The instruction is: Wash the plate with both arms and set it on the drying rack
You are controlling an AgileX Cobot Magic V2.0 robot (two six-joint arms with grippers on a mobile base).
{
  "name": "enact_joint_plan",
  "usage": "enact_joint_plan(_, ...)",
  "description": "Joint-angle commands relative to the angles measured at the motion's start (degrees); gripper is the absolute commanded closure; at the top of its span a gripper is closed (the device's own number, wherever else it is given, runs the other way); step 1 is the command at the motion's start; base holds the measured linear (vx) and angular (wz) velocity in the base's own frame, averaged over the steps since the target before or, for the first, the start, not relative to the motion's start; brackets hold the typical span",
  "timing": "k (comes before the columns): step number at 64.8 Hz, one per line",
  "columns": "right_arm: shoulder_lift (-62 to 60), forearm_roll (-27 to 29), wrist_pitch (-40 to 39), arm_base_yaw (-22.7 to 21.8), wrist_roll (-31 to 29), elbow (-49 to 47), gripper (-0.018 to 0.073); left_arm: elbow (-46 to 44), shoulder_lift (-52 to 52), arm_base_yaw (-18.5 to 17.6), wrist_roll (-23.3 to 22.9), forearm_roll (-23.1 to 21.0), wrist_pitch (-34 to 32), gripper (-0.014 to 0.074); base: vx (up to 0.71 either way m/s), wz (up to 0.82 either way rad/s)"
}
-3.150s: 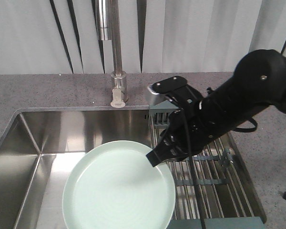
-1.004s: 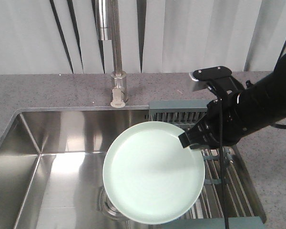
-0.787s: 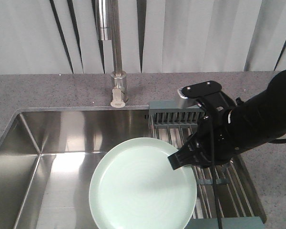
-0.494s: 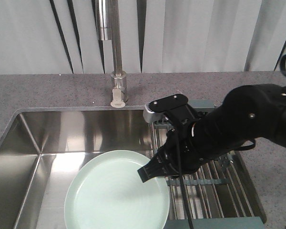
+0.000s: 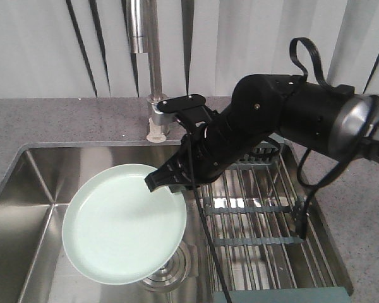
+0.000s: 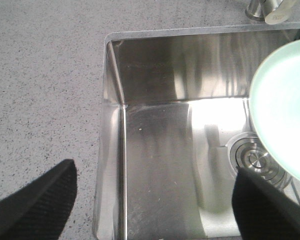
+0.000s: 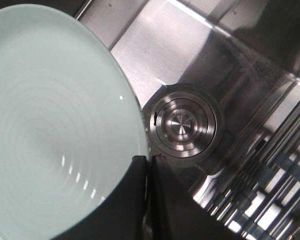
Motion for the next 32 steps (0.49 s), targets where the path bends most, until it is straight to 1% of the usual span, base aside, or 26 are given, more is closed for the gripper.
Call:
enact_joint_plan(1, 0.1, 0.8, -0.9, -1.2, -1.4, -5.6, 0.0561, -1.4, 0.4, -0.1, -0.6, -0.6, -3.2, 0.0011, 0.0, 0.0)
enact_joint_plan(17, 4.2, 1.1, 0.5, -5.0, -3.4, -13.0, 0.0561, -1.4, 0.4, -0.1, -0.6, -0.6, -3.2, 0.0011, 0.0, 0.0)
enact_joint_plan(25, 4.9, 1.1, 0.8, -7.3, -3.8, -14.6, 0.0561, -1.4, 0.4, -0.1, -0.6, -0.6, -3.2, 0.0011, 0.0, 0.0)
enact_joint_plan(32, 4.9, 2.3, 1.6, -10.1, -5.0, -14.6, 0.0561, -1.4, 0.4, -0.1, -0.6, -0.6, -3.2, 0.0011, 0.0, 0.0)
